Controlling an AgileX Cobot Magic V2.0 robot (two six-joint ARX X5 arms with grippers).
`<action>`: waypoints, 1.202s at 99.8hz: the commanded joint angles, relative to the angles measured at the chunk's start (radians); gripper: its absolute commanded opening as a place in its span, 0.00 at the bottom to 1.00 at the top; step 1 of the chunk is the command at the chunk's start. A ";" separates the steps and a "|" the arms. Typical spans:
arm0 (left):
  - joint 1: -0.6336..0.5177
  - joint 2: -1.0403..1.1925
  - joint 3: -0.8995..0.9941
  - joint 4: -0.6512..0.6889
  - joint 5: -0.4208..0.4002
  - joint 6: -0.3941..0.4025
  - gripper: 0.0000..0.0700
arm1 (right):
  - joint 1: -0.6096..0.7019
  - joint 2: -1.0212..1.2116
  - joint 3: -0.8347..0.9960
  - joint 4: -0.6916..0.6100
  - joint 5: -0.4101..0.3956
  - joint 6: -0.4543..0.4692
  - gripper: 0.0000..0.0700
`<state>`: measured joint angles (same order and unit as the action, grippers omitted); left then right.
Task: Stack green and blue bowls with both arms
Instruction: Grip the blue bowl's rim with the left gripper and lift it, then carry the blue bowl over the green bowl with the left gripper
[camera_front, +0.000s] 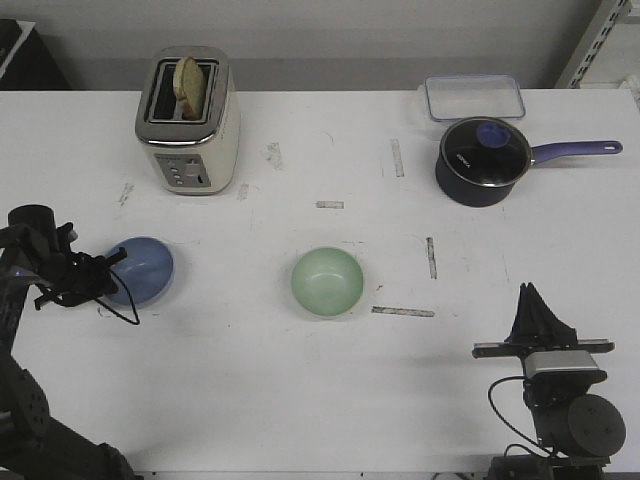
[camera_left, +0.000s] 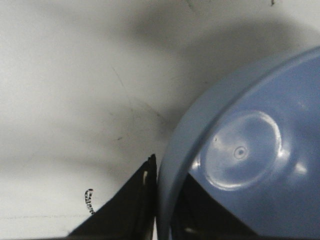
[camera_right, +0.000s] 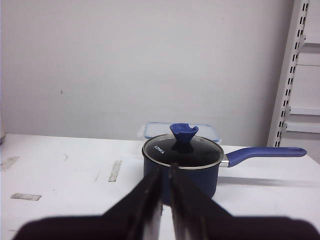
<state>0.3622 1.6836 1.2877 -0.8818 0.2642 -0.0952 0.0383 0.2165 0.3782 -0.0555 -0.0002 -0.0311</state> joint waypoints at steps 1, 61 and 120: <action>0.003 0.024 0.020 -0.009 0.033 0.003 0.00 | 0.002 -0.002 0.003 0.010 0.000 -0.011 0.02; -0.135 -0.110 0.090 -0.035 0.154 -0.134 0.00 | 0.002 -0.002 0.003 0.010 0.001 -0.011 0.02; -0.618 -0.121 0.178 0.147 0.053 -0.390 0.00 | 0.002 -0.002 0.003 0.010 0.001 -0.011 0.02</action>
<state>-0.2050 1.5532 1.4410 -0.7483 0.3492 -0.4221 0.0383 0.2165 0.3782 -0.0555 -0.0002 -0.0311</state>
